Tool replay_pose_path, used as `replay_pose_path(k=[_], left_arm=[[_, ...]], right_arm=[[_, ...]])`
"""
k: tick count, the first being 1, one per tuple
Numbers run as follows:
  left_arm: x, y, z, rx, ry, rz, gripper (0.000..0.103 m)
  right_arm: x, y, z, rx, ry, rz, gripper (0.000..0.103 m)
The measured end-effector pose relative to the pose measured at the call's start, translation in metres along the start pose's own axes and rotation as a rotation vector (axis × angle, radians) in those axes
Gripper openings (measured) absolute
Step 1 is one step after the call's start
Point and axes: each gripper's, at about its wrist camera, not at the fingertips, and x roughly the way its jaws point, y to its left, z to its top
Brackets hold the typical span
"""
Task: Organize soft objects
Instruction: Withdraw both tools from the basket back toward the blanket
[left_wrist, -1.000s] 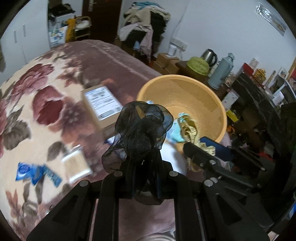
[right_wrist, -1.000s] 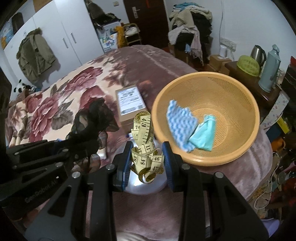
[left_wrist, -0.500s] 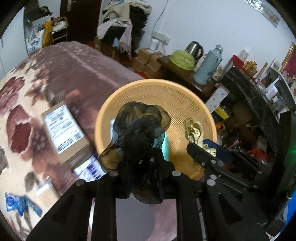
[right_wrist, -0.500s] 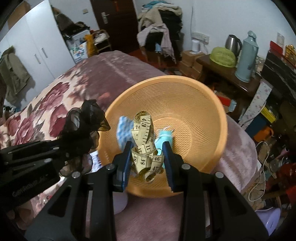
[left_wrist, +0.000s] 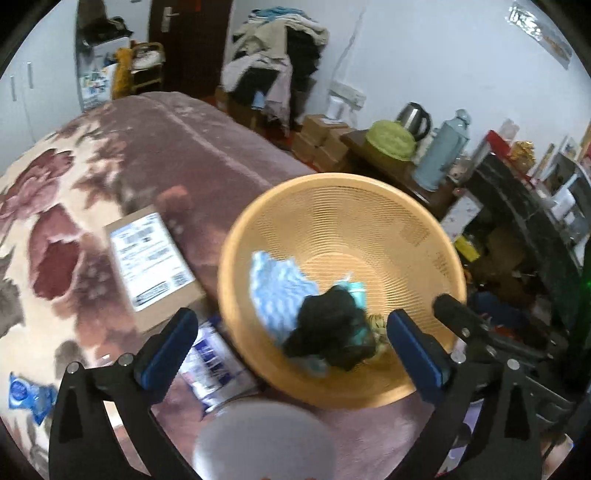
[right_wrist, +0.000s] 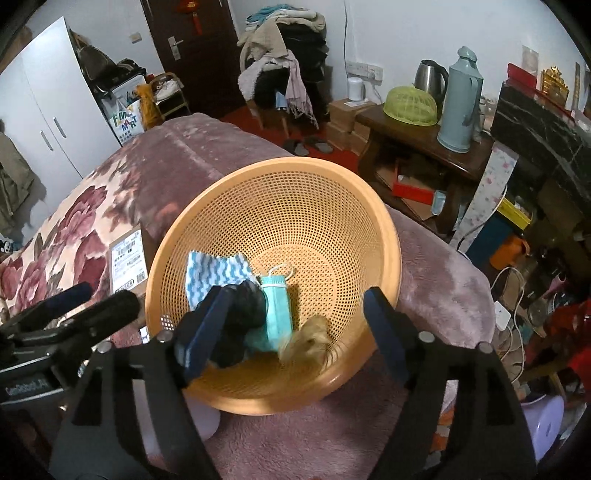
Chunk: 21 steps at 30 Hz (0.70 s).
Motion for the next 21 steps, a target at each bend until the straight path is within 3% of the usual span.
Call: replay_pose_path(k=[2,21], left_arm=[[-0.007,0.008,-0.004,-0.007,0.003,0.016,0.102],[-0.08,0.073,-0.061,-0.042,-0.042,0.131,0.103]], right_arm=[[0.0,0.004,-0.003,-0.011,0.004,0.004,0.102],[-0.026,0.072,-0.048,-0.136,0.034,0.06,0.103]])
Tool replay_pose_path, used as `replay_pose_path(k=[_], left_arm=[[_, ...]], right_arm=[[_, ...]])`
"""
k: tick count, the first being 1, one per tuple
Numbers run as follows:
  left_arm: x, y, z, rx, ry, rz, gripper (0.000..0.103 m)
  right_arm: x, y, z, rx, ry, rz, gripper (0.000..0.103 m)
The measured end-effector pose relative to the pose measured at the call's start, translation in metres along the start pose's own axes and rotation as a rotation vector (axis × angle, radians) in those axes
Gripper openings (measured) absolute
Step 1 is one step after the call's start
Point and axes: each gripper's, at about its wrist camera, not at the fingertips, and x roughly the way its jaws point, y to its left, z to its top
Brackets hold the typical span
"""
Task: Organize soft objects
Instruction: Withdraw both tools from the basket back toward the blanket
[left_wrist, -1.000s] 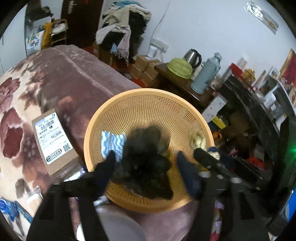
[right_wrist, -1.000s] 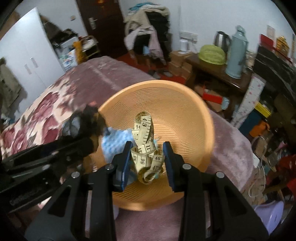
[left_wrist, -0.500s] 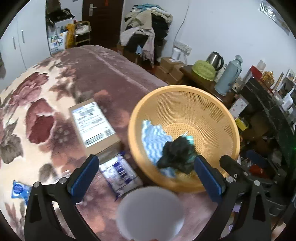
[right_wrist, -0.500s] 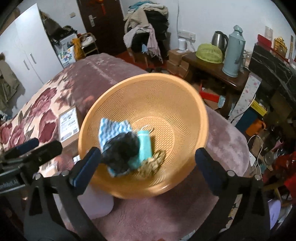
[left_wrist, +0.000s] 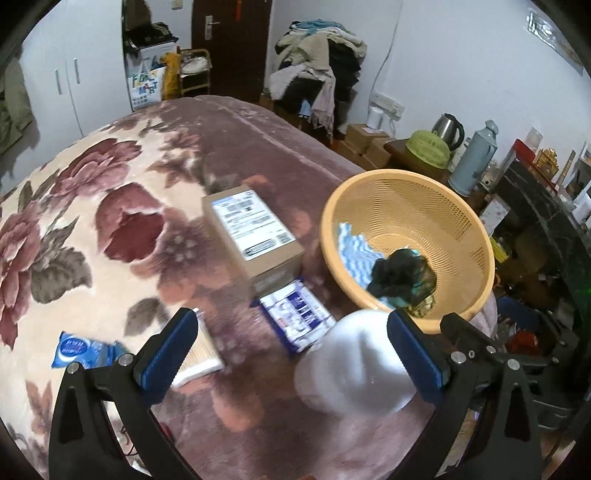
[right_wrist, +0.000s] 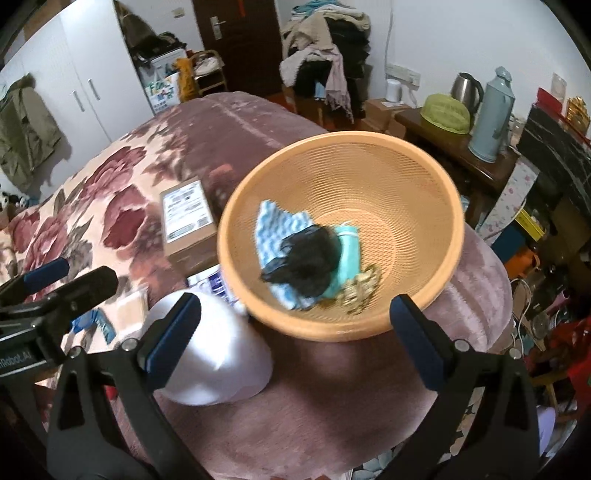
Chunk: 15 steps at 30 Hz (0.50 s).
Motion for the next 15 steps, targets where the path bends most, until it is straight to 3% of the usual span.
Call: replay_pose_path(k=[15], left_arm=[[-0.032,0.07,-0.048,-0.08,-0.01,0.043,0.102]], right_arm=[[-0.008,0.08,-0.031,-0.153,0.026,0.047,0.103]])
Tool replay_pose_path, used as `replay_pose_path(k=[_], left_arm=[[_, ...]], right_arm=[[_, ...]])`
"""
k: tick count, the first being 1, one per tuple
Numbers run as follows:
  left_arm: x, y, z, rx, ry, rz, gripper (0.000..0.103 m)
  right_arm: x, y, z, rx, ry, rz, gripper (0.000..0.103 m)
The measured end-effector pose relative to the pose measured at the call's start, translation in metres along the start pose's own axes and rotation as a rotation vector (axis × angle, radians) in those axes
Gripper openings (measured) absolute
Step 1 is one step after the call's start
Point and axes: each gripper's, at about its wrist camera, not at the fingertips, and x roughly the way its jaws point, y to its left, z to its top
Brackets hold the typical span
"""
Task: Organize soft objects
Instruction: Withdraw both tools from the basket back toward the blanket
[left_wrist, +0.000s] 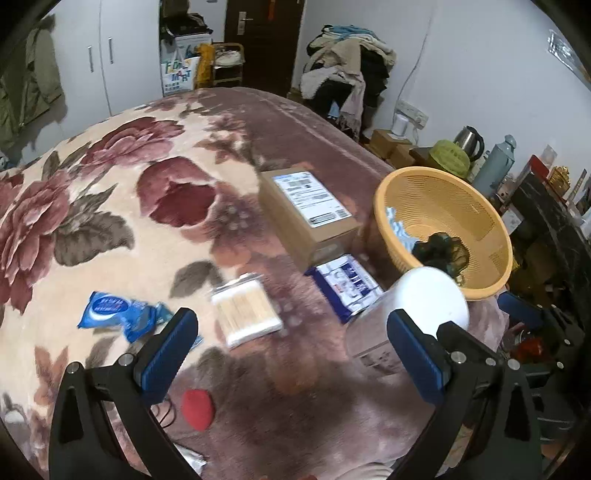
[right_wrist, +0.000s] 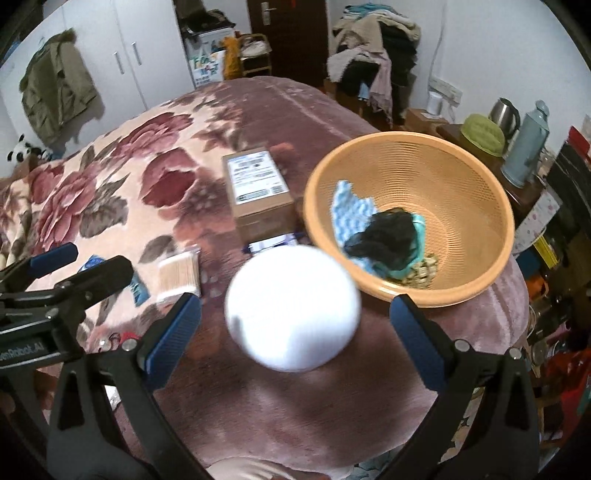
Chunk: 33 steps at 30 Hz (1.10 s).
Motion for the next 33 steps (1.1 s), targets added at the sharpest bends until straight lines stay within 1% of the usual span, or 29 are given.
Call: replay_pose_path(k=[12,18,25,33], left_arm=[[-0.01,0.056,-0.037,-0.077,0.011,0.038,0.102],[-0.013,0.078,-0.056,-0.092,0.014,0.063,0.103],[-0.007,0.099,-0.078,-0.115,0.04,0.077,0.102],[0.007,0.116,-0.1,-0.122,0.079,0.097,0.102]], right_arm=[[0.002,0.061,-0.02,-0.098,0.026,0.054,0.103],[0.014,0.079,-0.032,-0.11,0.059,0.078,0.103],[0.032,0.101,-0.053,-0.136,0.11,0.1,0.103],[0.052,0.11,-0.071,-0.144,0.167,0.112,0.103]])
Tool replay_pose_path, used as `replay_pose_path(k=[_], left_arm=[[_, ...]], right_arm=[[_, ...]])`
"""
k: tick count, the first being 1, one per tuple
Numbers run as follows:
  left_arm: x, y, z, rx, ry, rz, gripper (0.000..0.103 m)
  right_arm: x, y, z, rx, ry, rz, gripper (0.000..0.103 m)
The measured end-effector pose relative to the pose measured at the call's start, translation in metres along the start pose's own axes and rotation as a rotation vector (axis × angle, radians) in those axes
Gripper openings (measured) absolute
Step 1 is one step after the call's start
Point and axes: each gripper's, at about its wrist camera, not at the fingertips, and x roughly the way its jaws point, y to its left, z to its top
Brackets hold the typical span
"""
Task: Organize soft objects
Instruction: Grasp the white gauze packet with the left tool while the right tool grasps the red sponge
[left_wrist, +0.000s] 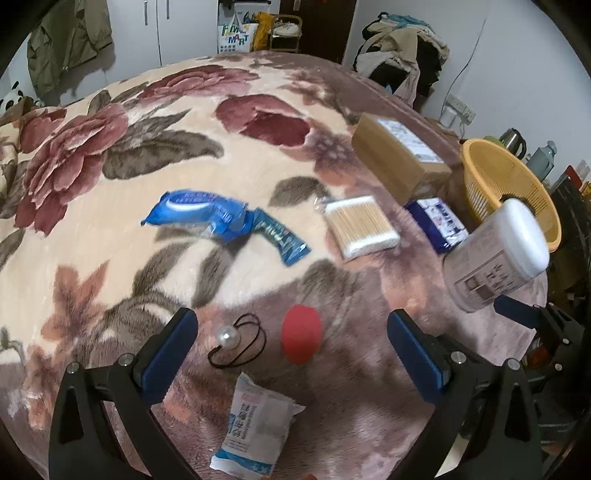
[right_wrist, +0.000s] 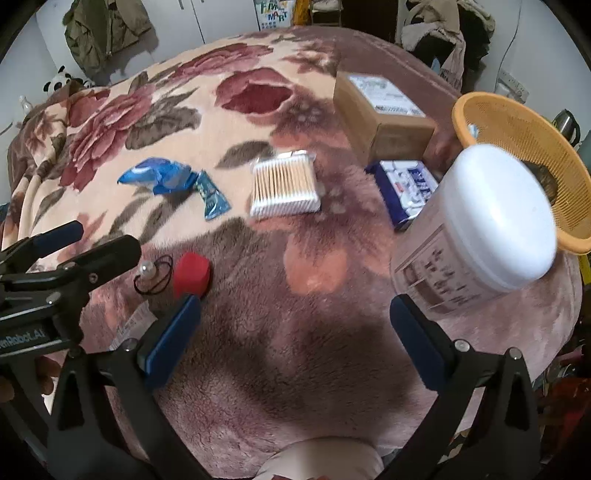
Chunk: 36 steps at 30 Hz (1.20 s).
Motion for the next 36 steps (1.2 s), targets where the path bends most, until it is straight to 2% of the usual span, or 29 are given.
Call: replay_pose_path(k=[23,27,30,32,36], left_arm=[[0.029,0.071,-0.056,-0.133,0.099,0.002,0.103],[0.027,0.068,-0.074,-0.128,0.131,-0.044,0.102],[0.038,0.057,-0.088,-0.083,0.192,-0.024,0.102],[0.047,0.051,-0.095,-0.071,0.21,-0.007,0.099],[0.06,0.048,-0.101,-0.072,0.242,-0.002,0.079]], right_arm=[[0.042,0.016,-0.023,0.002,0.093,0.027,0.103],[0.047,0.02,-0.027,0.003,0.102,0.035,0.103],[0.049,0.019,-0.027,0.007,0.102,0.03,0.103],[0.05,0.018,-0.026,0.013,0.101,0.026,0.103],[0.048,0.008,-0.025,0.031,0.096,0.019,0.103]])
